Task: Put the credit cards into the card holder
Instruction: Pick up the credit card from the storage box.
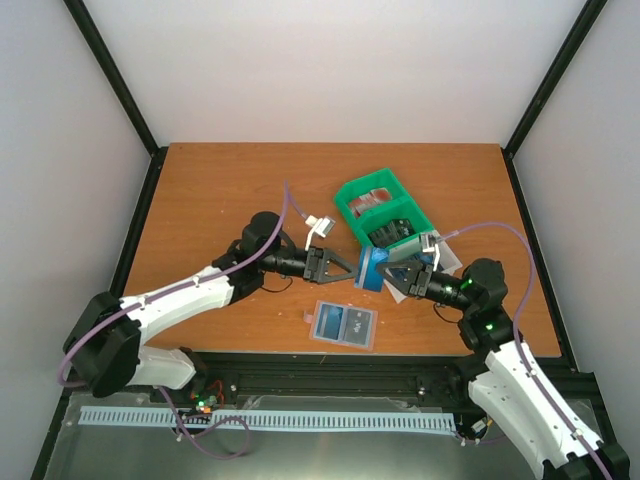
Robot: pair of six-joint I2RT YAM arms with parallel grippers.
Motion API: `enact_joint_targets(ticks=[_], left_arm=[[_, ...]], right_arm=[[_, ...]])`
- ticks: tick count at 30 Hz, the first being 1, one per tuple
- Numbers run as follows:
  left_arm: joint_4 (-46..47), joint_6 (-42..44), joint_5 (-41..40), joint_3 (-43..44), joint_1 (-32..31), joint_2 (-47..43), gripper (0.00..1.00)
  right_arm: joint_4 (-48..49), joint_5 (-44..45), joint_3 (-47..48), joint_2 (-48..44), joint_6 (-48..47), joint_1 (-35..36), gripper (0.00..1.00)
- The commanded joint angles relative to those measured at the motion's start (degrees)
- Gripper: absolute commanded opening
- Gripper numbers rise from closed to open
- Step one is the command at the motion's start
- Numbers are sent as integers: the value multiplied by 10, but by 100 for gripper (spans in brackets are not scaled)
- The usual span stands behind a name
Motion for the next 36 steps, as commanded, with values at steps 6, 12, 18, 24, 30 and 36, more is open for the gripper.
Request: enact_joint_targets(ticks=[6,12,18,24,30,36], left_arm=[[38,-16,18,13,-7,31,37],[65,-29,28,4,-6,40,17],[28,-7,10,-1,-7,38,1],[-139,84,-120,-5,-6,4,1],[-260,118,-245,-59,-6,-16,1],[-210,102,-226,-142,-8,-12,1]], right_arm=[[98,33,-35,17,45,21,3],[97,45,-45,29,38,29,3],[56,52,-44,31,2,31,16],[-198,124,0,-14,-125,32,45],[-353,199,-4,-38,-176,38,47],[-440,353,25,34,-202,125,43]])
